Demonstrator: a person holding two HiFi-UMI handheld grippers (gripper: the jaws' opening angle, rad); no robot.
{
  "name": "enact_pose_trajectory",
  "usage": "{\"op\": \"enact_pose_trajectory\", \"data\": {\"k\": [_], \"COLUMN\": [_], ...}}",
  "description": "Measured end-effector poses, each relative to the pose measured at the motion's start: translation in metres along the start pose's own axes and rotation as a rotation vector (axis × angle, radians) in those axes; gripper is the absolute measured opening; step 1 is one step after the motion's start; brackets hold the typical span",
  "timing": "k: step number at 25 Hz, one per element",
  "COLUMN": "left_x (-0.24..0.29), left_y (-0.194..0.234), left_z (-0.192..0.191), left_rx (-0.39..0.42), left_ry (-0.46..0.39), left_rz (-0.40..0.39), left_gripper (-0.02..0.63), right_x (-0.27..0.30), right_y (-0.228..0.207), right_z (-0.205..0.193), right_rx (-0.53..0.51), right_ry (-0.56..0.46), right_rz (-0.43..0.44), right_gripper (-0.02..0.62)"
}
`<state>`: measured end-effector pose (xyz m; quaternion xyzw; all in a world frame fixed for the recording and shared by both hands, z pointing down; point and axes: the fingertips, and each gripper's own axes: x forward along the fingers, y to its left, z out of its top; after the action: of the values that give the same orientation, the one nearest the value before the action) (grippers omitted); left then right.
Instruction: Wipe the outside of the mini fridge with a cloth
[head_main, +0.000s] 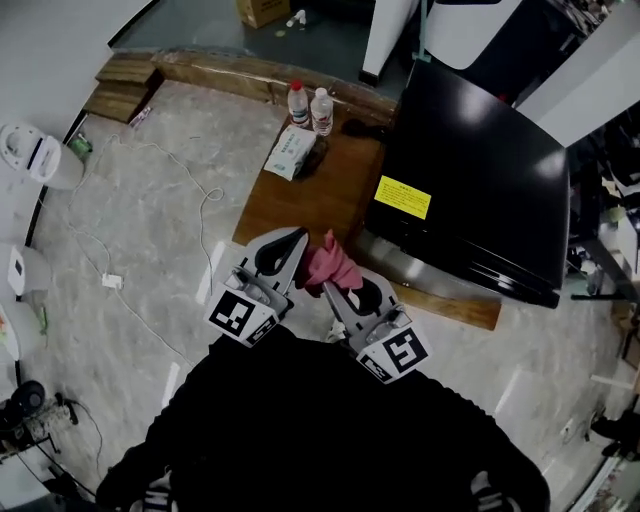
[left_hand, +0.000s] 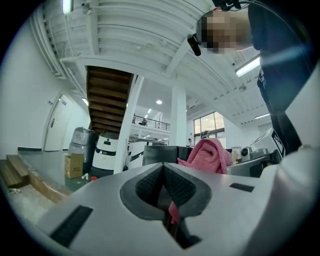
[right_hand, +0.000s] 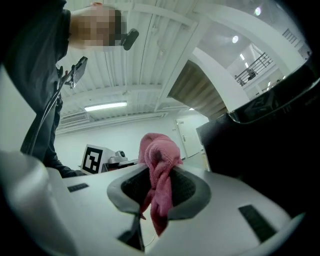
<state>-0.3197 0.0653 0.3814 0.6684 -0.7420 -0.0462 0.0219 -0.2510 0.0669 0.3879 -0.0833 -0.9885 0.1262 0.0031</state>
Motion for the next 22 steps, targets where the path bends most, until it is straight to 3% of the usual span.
{"op": "enact_pose_trajectory", "data": {"k": [9, 16, 22], "left_x": [0.034, 0.05, 0.069], "left_y": [0.066, 0.099, 0.119], "left_z": [0.012, 0.025, 0.035], "left_rx": [-0.005, 0.01, 0.015], "left_ry": [0.009, 0.013, -0.012], "left_rz": [-0.322, -0.568, -0.62], "left_gripper": [0.006, 0.006, 0.006], "right_x": [0.065, 0.097, 0.097], "right_y": [-0.028, -0.055, -0.091], "right_z": [0.003, 0.02, 0.026], "right_rx": [0.152, 0.353, 0.586], "right_ry": [-0.116, -0.417, -0.672], "right_rz": [-0.317, -0.626, -0.739], "right_gripper": [0.091, 0.089, 0.089]}}
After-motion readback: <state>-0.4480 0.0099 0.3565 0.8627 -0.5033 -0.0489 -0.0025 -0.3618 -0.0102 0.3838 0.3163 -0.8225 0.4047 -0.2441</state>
